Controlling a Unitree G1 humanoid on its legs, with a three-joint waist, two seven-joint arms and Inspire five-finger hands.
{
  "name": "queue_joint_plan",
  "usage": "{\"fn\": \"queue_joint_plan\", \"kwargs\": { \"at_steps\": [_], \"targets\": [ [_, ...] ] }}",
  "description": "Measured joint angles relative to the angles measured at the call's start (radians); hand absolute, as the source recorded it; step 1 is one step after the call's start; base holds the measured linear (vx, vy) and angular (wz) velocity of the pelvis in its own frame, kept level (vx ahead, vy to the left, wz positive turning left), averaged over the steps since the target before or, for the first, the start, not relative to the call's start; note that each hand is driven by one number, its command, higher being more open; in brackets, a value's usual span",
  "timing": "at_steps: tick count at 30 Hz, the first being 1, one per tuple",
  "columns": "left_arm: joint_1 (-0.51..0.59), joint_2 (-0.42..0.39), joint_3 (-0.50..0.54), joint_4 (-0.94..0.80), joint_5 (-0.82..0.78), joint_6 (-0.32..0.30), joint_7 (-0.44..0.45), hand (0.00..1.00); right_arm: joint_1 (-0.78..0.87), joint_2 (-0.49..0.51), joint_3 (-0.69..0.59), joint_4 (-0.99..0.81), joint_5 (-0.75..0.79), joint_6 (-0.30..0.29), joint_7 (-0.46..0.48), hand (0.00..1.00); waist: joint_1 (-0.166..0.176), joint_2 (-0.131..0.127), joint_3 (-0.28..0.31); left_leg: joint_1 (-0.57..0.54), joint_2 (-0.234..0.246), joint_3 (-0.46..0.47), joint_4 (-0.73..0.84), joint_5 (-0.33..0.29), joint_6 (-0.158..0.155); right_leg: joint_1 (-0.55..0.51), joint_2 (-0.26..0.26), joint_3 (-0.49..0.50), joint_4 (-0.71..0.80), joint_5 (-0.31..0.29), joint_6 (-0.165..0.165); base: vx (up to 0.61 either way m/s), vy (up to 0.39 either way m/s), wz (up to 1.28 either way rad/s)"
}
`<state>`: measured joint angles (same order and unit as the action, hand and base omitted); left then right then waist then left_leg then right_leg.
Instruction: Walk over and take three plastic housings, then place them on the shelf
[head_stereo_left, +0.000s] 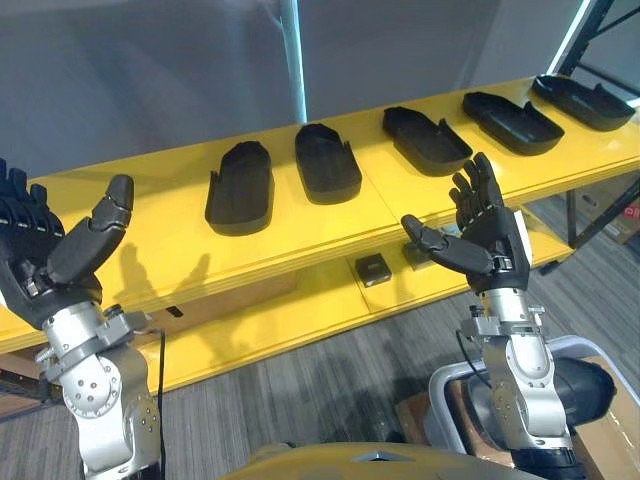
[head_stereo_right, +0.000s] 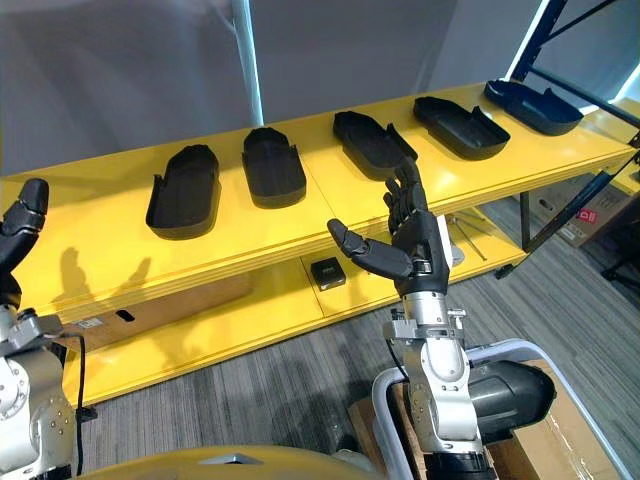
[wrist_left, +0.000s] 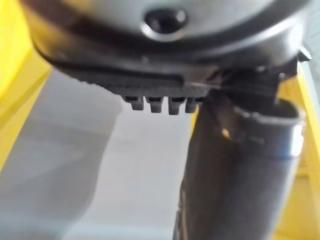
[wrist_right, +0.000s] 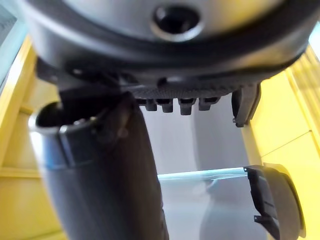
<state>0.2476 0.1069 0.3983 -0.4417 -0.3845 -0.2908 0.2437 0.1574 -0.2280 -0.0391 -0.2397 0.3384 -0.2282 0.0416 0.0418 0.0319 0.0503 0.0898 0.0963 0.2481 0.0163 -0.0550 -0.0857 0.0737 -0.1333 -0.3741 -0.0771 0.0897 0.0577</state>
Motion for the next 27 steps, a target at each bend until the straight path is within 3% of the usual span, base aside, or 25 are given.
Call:
{"fn": "queue_joint_plan", "kwargs": {
  "at_steps": [5,9,13,14,16,17,19,22,27],
  "targets": [
    [0.059,-0.032,-0.001,-0.001,0.0,0.003,-0.116,1.0,-0.021,0.002,-0.027,0.003,0.001,0.0,0.028,1.0,0.012,-0.011,-0.015,-0.014,-0.001,-0.015,-0.001,0.008,-0.007,-0.005,-0.002,-0.013,-0.003,-0.004,0.002,-0.05,0.005,0.08],
    [0.088,-0.059,0.0,-0.001,-0.01,0.006,-0.126,1.0,-0.057,0.01,-0.029,0.049,0.002,-0.002,0.049,1.0,0.018,-0.022,-0.019,-0.036,-0.002,-0.053,0.015,0.015,-0.007,-0.003,-0.003,-0.044,0.0,0.003,0.004,0.02,0.007,0.2],
    [0.127,-0.108,-0.002,-0.001,-0.05,0.007,-0.146,1.0,-0.095,0.024,0.02,0.1,0.001,0.006,0.057,1.0,0.05,-0.023,-0.019,-0.072,-0.003,-0.093,0.031,0.018,-0.007,0.002,-0.001,-0.093,0.0,0.004,0.006,0.03,0.012,0.41],
    [0.127,-0.118,-0.007,-0.002,-0.072,0.007,-0.164,1.0,-0.095,0.033,0.034,0.101,-0.014,0.008,0.052,1.0,0.05,-0.028,-0.016,-0.096,0.004,-0.087,0.04,0.009,0.008,0.006,-0.01,-0.13,0.0,0.003,0.005,0.02,0.056,1.11],
    [0.121,-0.114,-0.046,-0.001,-0.089,0.006,-0.191,1.0,-0.09,0.034,0.039,0.101,-0.032,0.012,0.033,1.0,0.02,-0.034,-0.011,-0.139,0.06,0.054,0.085,0.01,0.017,0.022,-0.018,-0.229,0.003,0.002,0.005,0.03,0.076,1.5],
    [0.118,-0.11,-0.098,-0.001,-0.092,0.005,-0.211,1.0,-0.094,0.021,0.03,0.111,-0.063,0.012,0.013,1.0,0.013,-0.033,-0.008,-0.159,0.07,0.086,0.1,0.048,-0.002,0.019,-0.022,-0.264,0.015,-0.006,0.007,0.02,0.067,1.05],
    [0.118,-0.105,-0.139,0.004,-0.091,0.005,-0.226,1.0,-0.108,0.015,0.028,0.14,-0.081,0.012,0.011,1.0,0.031,-0.043,0.0,-0.166,0.051,0.067,0.088,0.056,0.005,0.012,-0.041,-0.259,0.031,-0.014,0.014,0.01,0.116,0.53],
    [0.125,-0.103,-0.118,0.004,-0.099,0.005,-0.232,1.0,-0.129,0.008,0.027,0.166,-0.077,0.003,0.036,1.0,0.037,-0.045,0.021,-0.131,0.026,0.092,0.082,0.045,0.016,0.007,-0.07,-0.203,0.059,-0.015,0.015,0.0,0.159,-0.2],
    [0.125,-0.1,-0.129,0.004,-0.116,0.008,-0.268,1.0,-0.132,0.006,0.004,0.164,-0.078,-0.023,0.035,1.0,0.005,-0.043,0.028,-0.111,0.005,0.135,0.085,0.022,0.019,-0.004,-0.094,-0.15,0.06,-0.016,0.02,-0.04,0.094,-0.31]
  ]
}}
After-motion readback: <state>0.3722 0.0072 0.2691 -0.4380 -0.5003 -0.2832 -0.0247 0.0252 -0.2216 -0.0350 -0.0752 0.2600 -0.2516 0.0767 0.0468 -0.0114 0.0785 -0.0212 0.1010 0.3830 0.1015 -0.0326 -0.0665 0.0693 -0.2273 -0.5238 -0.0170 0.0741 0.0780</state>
